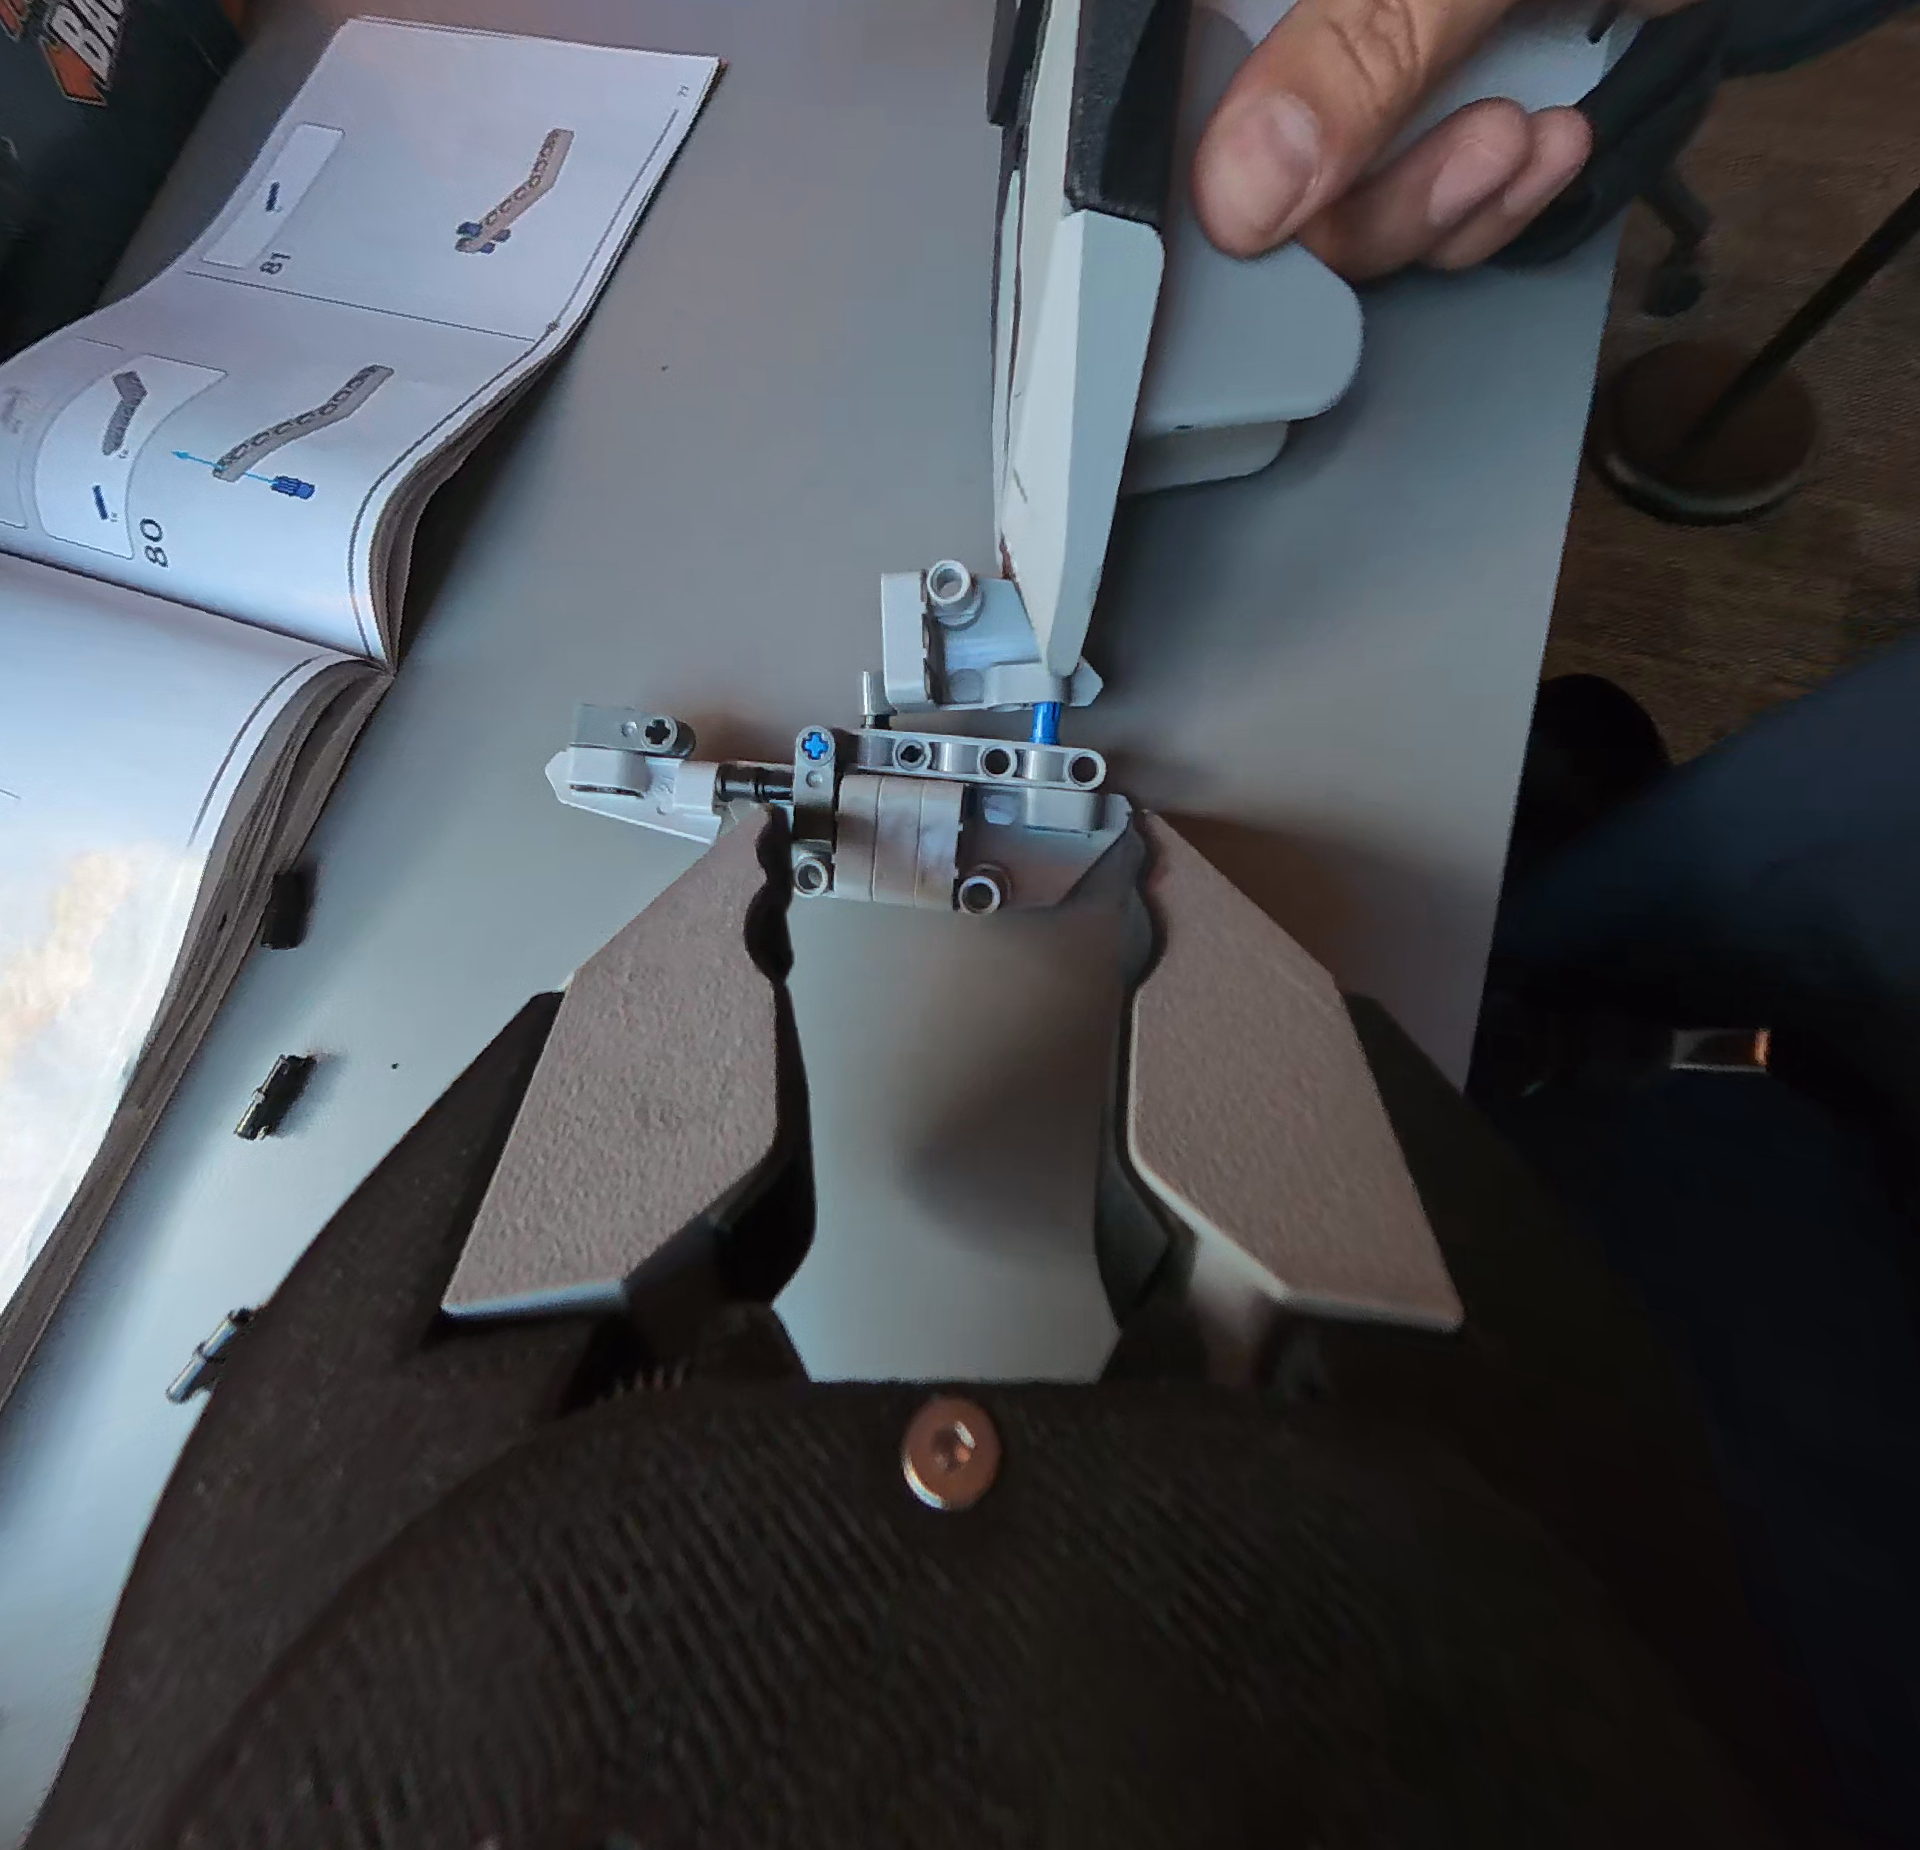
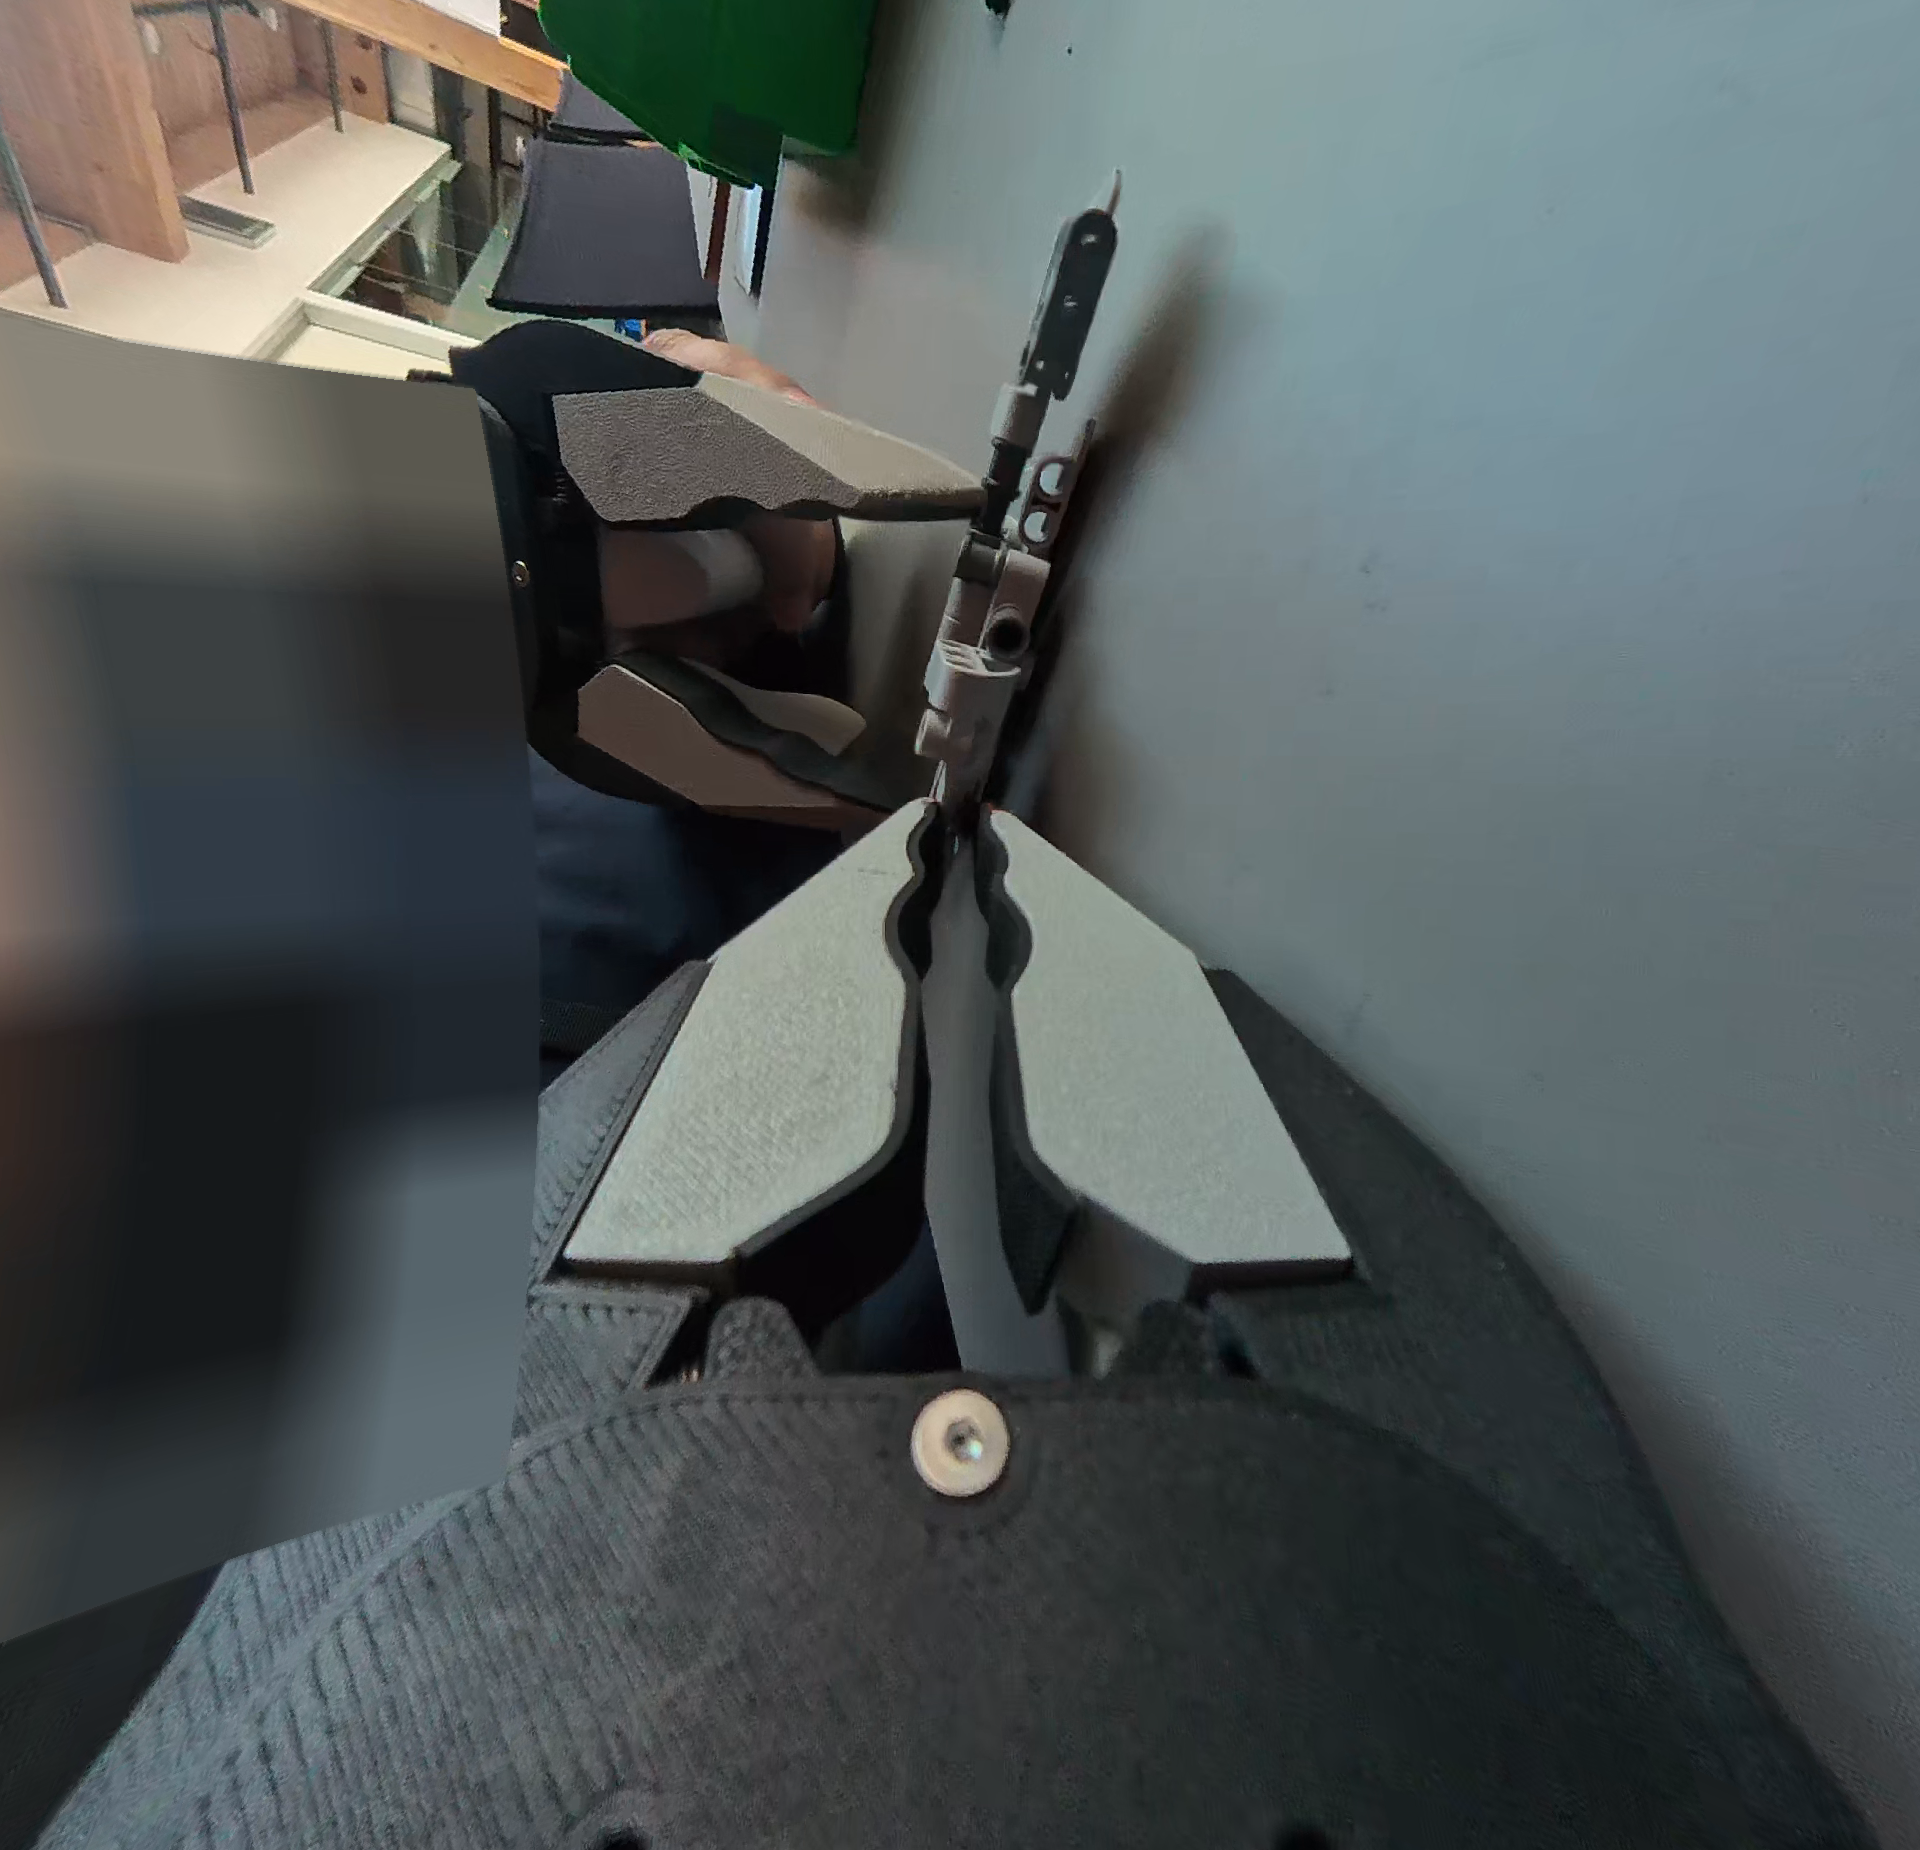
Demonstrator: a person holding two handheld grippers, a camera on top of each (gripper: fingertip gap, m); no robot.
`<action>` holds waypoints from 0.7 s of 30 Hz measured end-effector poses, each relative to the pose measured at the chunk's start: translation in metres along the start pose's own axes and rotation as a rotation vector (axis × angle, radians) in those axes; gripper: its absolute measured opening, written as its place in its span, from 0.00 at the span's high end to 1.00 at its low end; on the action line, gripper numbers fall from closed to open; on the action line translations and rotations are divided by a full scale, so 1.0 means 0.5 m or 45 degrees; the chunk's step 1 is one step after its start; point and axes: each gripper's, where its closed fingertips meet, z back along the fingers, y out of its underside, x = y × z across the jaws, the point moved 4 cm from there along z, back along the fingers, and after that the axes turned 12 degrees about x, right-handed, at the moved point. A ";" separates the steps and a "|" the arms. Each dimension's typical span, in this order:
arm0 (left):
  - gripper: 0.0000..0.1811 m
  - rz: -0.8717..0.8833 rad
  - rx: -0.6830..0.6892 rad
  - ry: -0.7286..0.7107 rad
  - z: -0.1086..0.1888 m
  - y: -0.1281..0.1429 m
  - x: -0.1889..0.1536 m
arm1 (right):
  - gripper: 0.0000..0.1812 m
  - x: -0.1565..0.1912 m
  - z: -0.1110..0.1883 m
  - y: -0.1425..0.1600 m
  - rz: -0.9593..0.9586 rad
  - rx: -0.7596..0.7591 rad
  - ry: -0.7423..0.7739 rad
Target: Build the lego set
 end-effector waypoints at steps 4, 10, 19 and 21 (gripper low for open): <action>0.69 0.005 -0.024 0.012 0.009 0.000 0.008 | 0.99 0.000 0.000 0.000 0.001 0.009 -0.008; 0.69 -0.002 -0.002 0.054 0.001 0.000 0.008 | 0.99 0.000 0.000 -0.002 0.003 0.014 -0.015; 0.69 -0.067 -0.005 0.085 -0.001 -0.004 0.015 | 0.99 0.000 -0.001 -0.001 0.016 0.030 -0.009; 0.69 -0.103 0.000 0.101 -0.001 -0.003 0.017 | 0.99 0.000 -0.001 -0.001 0.022 0.034 -0.007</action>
